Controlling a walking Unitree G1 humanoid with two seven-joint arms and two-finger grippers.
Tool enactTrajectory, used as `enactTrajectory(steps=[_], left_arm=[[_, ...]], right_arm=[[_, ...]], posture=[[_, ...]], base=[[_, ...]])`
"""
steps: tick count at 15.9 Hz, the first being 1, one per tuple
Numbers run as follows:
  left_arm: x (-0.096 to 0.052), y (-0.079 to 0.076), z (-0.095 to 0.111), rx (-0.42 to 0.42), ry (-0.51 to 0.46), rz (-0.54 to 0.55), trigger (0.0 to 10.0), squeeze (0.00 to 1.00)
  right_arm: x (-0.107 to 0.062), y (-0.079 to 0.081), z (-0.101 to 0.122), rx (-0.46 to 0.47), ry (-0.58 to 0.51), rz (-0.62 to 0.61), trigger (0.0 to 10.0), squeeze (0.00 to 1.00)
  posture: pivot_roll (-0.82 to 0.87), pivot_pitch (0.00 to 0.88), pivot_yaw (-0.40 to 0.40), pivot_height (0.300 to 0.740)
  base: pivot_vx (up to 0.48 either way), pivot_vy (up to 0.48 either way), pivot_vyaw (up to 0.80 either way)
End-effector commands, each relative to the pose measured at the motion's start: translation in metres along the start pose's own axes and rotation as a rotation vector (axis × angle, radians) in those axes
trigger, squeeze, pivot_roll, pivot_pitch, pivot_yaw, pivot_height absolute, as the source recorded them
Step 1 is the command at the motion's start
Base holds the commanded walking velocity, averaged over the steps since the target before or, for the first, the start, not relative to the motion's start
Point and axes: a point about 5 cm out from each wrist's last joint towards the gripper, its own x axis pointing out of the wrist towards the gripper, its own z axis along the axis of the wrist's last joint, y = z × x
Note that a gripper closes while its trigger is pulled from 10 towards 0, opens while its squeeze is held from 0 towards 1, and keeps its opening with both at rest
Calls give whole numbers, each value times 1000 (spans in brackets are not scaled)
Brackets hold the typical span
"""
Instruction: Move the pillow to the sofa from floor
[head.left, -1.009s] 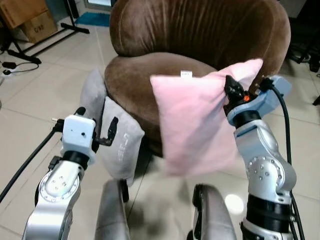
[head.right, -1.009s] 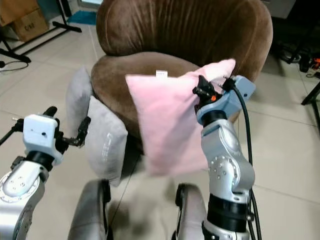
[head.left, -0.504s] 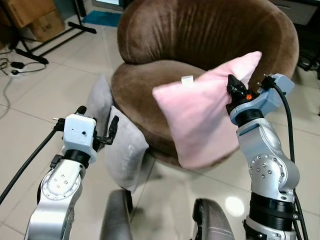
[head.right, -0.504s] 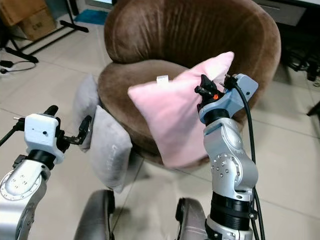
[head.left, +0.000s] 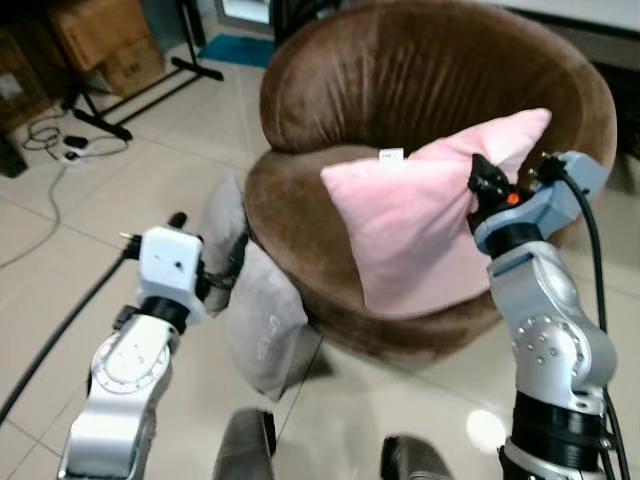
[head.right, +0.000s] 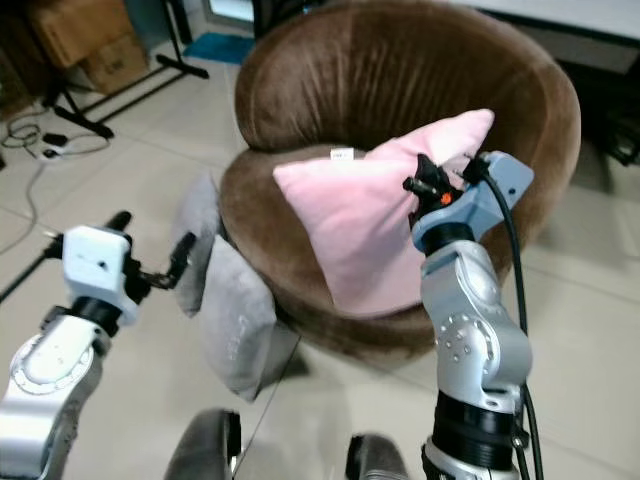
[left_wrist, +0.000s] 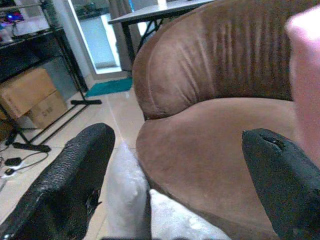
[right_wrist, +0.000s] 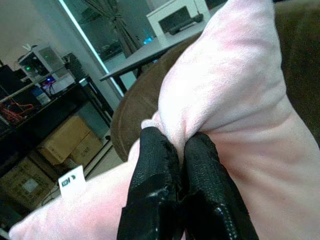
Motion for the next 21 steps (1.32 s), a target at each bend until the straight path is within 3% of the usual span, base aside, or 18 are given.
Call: enactTrajectory(steps=[1,5,10,15,18,21], left_arm=[[-2,-2,-2,14,7,-12,10000,0],[-3,3,-1,26,5,-5,10000,0],[-1,3,1,31,-2,-23,10000,0],[-3,-6,0,4,-1,-49,10000,0],[7,-12,5,-10,-29,-82,10000,0],[17,-3,10,-9,-49,-59,10000,0]], right_arm=[[-3,1,11,-11,-42,6,10000,0],[0,-1,5,14,-37,-19,10000,0],[5,1,2,37,-39,-30,10000,0],[9,-15,9,28,-69,-72,10000,0],[9,-26,16,13,-105,-107,10000,0],[8,-28,21,5,-122,-118,10000,0]], posture=[[-21,0,-10,710],[-7,0,-8,740],[17,0,4,740],[18,0,8,740],[-7,0,33,740],[-5,0,21,740]], base=[[0,0,0],[0,0,0],[0,0,0],[0,0,0],[0,0,0],[0,0,0]])
